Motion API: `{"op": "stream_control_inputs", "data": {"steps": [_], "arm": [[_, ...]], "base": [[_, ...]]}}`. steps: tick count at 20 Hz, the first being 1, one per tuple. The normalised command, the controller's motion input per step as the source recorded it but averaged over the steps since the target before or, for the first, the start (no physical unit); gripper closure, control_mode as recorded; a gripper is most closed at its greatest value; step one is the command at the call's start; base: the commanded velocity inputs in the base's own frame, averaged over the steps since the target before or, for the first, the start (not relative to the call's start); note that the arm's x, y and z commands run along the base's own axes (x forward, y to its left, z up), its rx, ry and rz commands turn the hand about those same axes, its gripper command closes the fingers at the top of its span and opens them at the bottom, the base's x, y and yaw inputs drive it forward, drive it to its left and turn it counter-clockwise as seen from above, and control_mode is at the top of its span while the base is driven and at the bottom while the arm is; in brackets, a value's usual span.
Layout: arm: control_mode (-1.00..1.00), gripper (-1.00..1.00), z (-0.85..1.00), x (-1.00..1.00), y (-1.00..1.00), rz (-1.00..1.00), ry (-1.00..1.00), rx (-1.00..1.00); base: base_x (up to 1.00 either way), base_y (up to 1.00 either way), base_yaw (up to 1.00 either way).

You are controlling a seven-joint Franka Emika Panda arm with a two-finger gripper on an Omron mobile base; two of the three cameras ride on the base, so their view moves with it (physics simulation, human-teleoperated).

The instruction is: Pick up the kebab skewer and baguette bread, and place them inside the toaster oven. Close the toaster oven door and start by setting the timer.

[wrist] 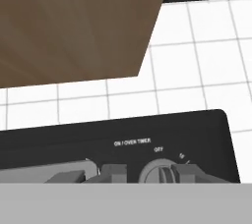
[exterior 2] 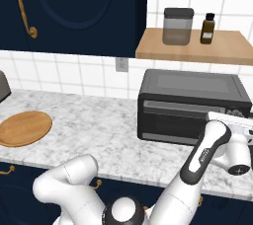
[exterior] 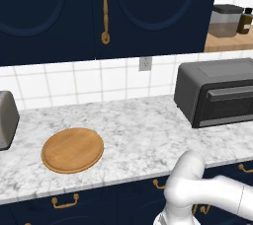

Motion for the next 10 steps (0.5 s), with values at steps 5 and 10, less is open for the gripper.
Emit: {"op": "stream_control_inputs", "data": {"steps": [5, 10], "arm": [[-1.00, 1.00, 0.01, 0.23, 0.00, 0.00, 0.01, 0.05], [-1.00, 1.00, 0.00, 0.24, 0.00, 0.00, -0.02, 0.04]], "base": [[0.00, 0.00, 0.00], [0.00, 0.00, 0.00]]}}
